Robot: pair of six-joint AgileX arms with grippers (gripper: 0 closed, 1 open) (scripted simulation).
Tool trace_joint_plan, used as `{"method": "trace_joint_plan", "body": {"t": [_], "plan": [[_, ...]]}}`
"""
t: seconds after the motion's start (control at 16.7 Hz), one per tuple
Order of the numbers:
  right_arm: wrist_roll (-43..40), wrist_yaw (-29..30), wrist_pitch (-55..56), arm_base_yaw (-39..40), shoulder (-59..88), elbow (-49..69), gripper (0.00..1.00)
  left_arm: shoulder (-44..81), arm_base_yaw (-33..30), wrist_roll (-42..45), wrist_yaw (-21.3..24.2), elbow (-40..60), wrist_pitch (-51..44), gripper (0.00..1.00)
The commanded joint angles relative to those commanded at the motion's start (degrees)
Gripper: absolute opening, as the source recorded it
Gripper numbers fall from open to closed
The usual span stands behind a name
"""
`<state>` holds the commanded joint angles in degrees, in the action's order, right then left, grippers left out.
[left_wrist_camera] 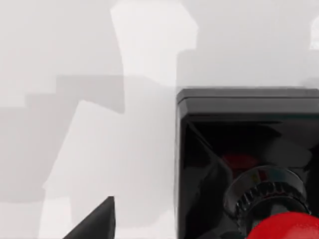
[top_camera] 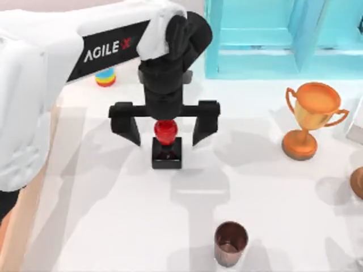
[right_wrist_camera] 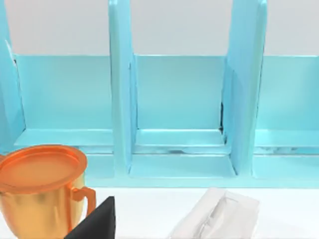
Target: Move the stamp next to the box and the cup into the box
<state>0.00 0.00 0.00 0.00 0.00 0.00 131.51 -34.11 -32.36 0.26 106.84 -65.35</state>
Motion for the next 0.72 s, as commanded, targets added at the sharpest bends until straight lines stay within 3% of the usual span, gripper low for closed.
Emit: {"method": "trace_joint_plan", "body": {"t": [0.24,0.72], "plan": [[0.0,0.0,0.0,0.0,0.0,0.0,1.0,0.0,0.0,0.0,0.0,-0.4,0.4,1.0],[0.0,0.0,0.0,0.0,0.0,0.0,1.0,0.0,0.0,0.0,0.0,-0.4,0.4,0.4]]}}
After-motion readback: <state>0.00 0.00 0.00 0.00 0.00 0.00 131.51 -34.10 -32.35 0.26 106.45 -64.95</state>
